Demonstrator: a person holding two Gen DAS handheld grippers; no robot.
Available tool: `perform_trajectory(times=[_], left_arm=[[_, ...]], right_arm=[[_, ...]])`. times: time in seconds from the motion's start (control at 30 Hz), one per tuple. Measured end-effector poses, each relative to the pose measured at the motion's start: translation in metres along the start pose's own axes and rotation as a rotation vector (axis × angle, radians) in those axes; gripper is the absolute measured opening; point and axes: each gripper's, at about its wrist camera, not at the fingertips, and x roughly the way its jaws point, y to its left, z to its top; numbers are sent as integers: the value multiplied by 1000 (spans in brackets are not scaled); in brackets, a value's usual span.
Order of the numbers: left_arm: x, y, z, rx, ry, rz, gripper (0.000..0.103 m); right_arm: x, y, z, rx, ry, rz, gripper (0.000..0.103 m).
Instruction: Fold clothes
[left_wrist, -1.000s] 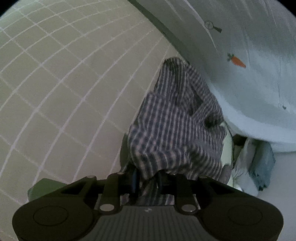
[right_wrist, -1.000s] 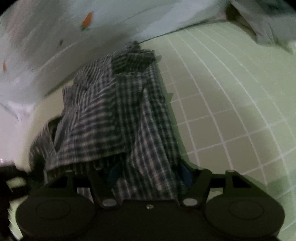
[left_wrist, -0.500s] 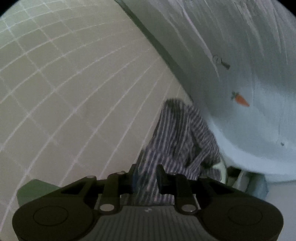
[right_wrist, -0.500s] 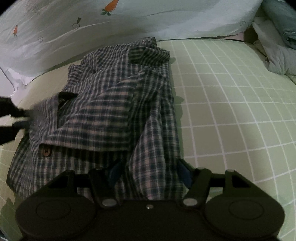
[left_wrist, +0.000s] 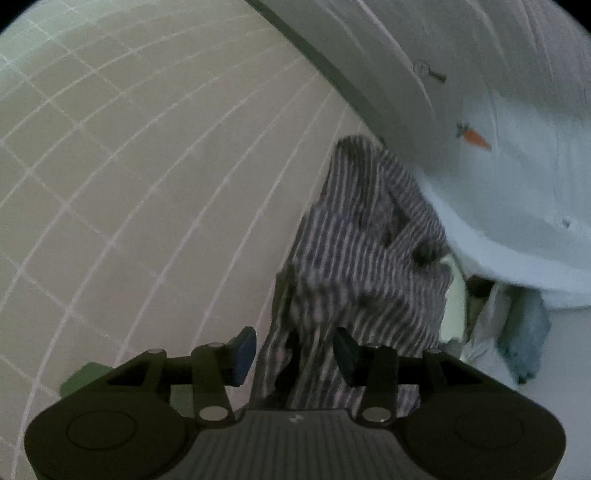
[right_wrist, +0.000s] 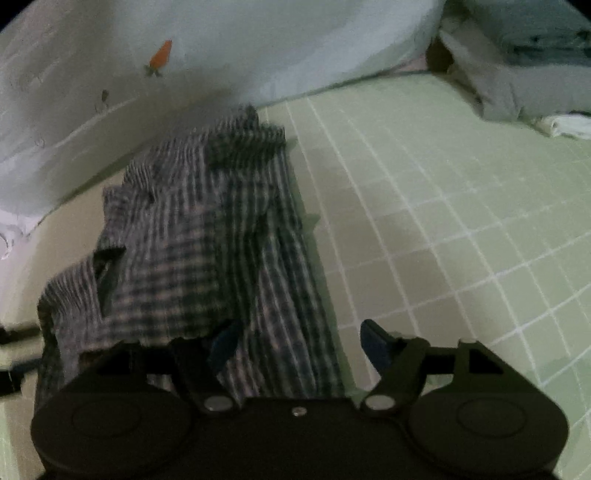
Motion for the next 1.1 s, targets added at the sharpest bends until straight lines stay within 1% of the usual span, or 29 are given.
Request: perform_trajectory(times=[0.03,0.1,0.13,0.17,0.27,0.33,0.37,0.53,0.67,0.7,0.73,0.8,0.83,0.87,0.93,0.97,1.03,1.1], left_arm=[[2,0,-1,-6,4,-3,45],[6,-1,-2,-18,11,-8,38],[8,-2,-3,-24,15,-11,26],[9,-2,-4,-31,19,-14,20],[15,-3,-6,-49,31,-22,10],[19,-4,-8,-61,39,-28,7],[20,-6,-10,-64,47,-38,6],[20,-9,-12,-50,67,-43,6],[20,-11,-14,-38,84,-47,6],[19,-12,-14,-35,88,-48,7],[19,-11,-9,-33,90,-53,7],[19,-8,-1,-20,100,-67,15],[20,-8,4,-8,107,-74,23],[22,-7,8,3,114,-82,25],[27,-7,14,29,123,-100,25],[29,-6,18,43,128,-109,23],[36,-4,26,49,140,-122,23],[43,3,35,21,158,-131,15]], right_arm=[[-3,2,2,0,-13,5,76],[-10,7,6,1,-39,16,76],[-13,10,8,2,-52,22,76],[-16,12,10,2,-65,27,76],[-18,26,8,-21,-53,85,75],[-17,35,4,-34,-29,107,73],[-17,39,1,-41,-16,118,73],[-19,57,-17,-63,12,145,72],[-6,77,-30,-86,41,133,73],[-4,81,-33,-93,44,119,72],[-1,85,-36,-99,45,104,66],[2,90,-38,-101,43,83,56],[4,93,-39,-101,42,73,52],[6,95,-41,-98,36,64,51],[10,98,-46,-95,22,45,44],[13,99,-49,-100,15,37,42],[19,101,-55,-110,2,21,40],[21,101,-59,-107,-11,15,40]])
